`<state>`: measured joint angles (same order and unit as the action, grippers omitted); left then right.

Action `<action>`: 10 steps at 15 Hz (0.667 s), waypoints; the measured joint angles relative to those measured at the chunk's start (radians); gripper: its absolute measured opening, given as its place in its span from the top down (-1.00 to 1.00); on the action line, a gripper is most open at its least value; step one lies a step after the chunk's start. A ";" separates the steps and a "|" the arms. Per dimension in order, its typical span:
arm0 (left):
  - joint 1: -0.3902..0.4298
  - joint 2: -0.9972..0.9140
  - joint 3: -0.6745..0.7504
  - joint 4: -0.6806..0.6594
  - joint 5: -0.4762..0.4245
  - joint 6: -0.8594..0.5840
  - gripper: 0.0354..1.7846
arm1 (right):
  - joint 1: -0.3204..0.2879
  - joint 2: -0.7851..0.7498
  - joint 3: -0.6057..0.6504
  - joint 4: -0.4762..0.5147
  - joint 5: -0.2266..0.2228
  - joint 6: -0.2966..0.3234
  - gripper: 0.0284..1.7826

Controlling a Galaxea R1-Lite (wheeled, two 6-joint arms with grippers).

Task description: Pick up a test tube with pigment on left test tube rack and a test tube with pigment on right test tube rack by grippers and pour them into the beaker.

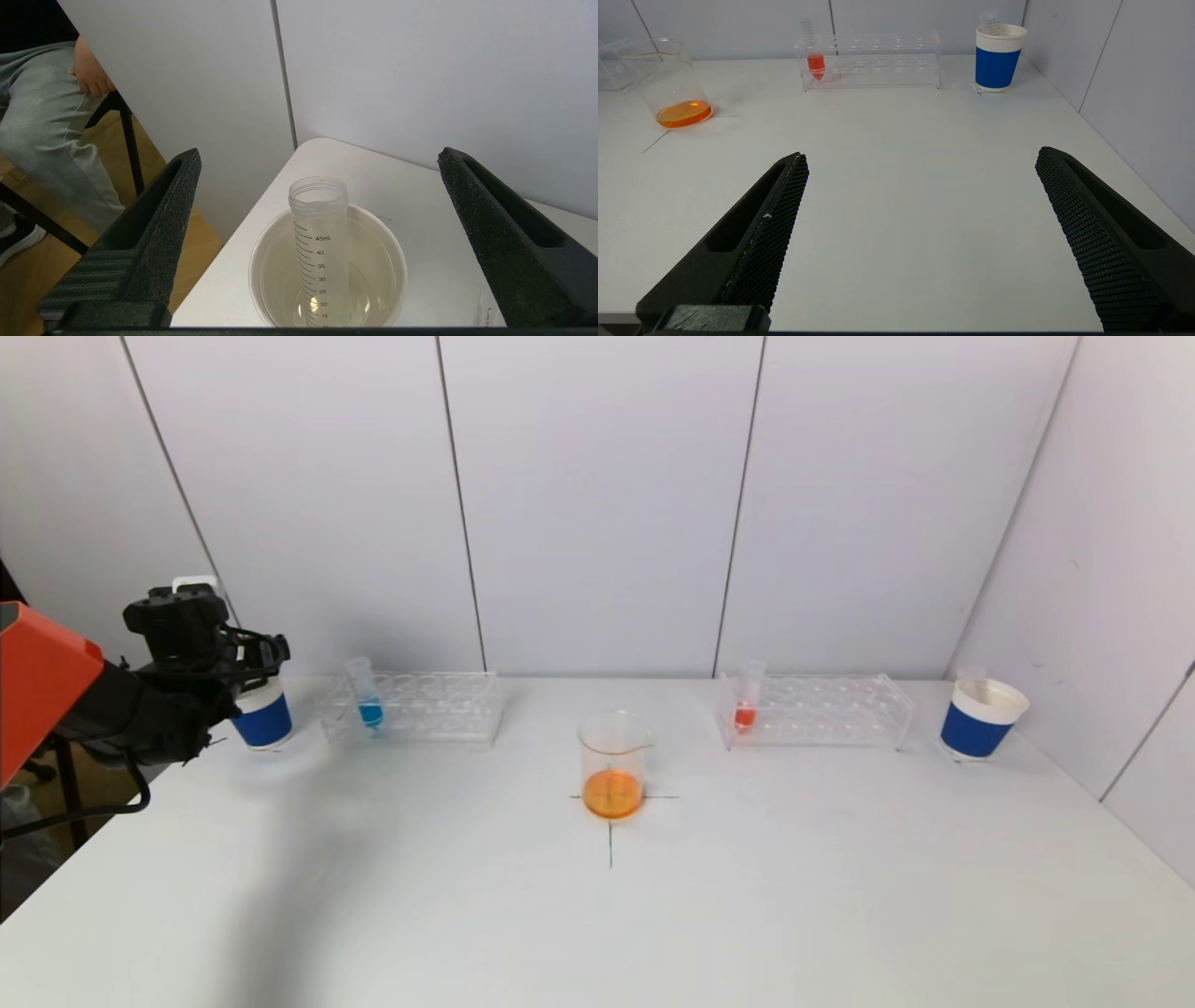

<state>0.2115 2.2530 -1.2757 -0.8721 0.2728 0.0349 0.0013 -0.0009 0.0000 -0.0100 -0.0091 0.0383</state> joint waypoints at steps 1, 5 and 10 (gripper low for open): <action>0.000 0.000 0.001 0.000 -0.001 0.000 -0.98 | 0.000 0.000 0.000 0.000 0.000 0.000 -0.99; 0.000 -0.002 0.001 0.001 0.000 0.000 -0.98 | 0.000 0.000 0.000 0.000 0.000 0.000 -0.99; -0.007 -0.030 -0.001 0.012 -0.011 0.001 -0.98 | 0.000 0.000 0.000 0.000 0.000 0.000 -0.99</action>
<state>0.2043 2.2234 -1.2768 -0.8600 0.2621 0.0360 0.0013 -0.0009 0.0000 -0.0104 -0.0091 0.0379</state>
